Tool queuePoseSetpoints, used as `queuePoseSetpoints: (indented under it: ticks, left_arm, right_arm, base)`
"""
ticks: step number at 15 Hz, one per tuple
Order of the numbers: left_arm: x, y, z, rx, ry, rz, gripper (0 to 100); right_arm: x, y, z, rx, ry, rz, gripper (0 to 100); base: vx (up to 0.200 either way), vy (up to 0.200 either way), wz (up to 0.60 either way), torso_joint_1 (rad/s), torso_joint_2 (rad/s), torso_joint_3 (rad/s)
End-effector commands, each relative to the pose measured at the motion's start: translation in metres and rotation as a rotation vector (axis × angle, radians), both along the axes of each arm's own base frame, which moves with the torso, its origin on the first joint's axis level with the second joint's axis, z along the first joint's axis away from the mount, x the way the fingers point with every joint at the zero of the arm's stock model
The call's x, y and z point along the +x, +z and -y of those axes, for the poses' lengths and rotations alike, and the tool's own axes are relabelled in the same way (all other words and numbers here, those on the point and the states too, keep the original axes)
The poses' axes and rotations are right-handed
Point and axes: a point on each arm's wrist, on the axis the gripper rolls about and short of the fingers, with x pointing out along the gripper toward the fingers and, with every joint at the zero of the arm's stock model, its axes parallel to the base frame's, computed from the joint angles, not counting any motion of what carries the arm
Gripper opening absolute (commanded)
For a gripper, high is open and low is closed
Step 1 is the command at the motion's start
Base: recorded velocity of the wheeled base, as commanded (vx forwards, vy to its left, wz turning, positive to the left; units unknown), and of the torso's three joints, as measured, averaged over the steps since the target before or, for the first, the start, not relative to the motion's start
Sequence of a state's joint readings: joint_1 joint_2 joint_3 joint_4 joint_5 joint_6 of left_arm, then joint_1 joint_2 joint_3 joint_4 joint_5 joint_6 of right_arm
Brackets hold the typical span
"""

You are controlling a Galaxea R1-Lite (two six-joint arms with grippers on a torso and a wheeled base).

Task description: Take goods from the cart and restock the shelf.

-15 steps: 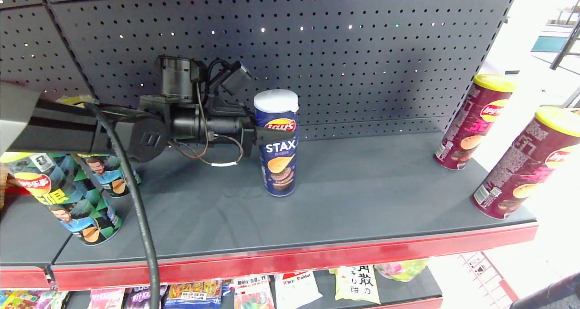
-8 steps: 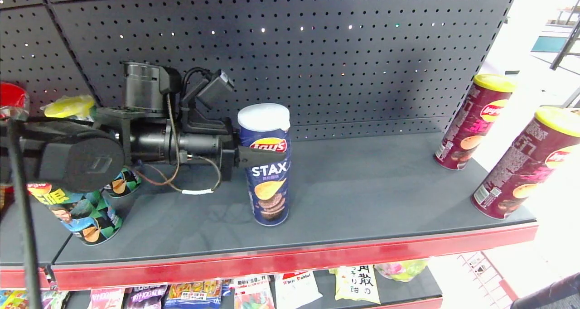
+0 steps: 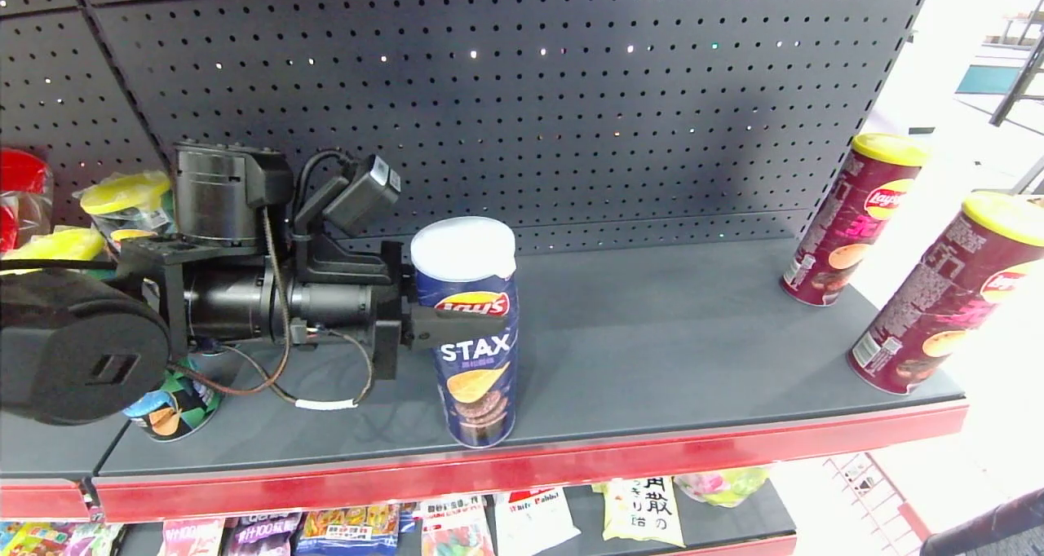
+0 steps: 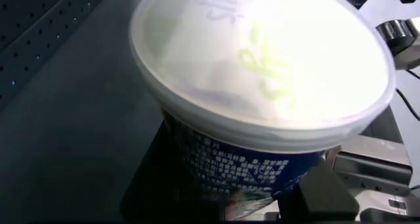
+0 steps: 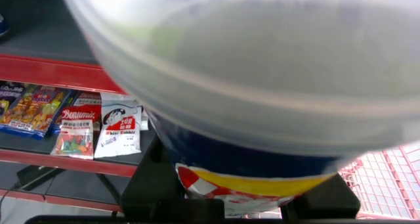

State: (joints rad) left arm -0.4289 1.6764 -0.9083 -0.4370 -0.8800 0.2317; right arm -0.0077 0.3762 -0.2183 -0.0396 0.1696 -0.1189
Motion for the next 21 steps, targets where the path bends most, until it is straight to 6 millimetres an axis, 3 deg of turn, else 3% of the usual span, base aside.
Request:
queuePoseSetpoints:
  ticks: [1,14,19,21]
  left_arm:
    - [-0.006,-0.001,-0.003,0.002,0.000,-0.004,0]
    - [0.005,-0.009,0.017,-0.032,-0.032,0.003,0]
    - [0.015,0.003,0.021,-0.072,0.009,-0.015,0]
    - [0.018,0.000,0.022,-0.068,0.011,-0.023,0]
  right_arm:
    - [-0.001,0.000,0.000,0.001,-0.001,0.005,0]
    - [0.000,0.005,0.000,0.002,-0.003,0.014,0]
    - [0.000,0.004,0.000,0.002,-0.003,0.011,0]
    - [0.000,0.004,0.000,0.002,-0.003,0.011,0]
  base:
    - [0.000,0.000,0.00,0.000,0.00,0.000]
    - [0.000,0.000,0.00,0.000,0.00,0.000]
    - [0.000,0.000,0.00,0.000,0.00,0.000]
    - [0.000,0.000,0.00,0.000,0.00,0.000]
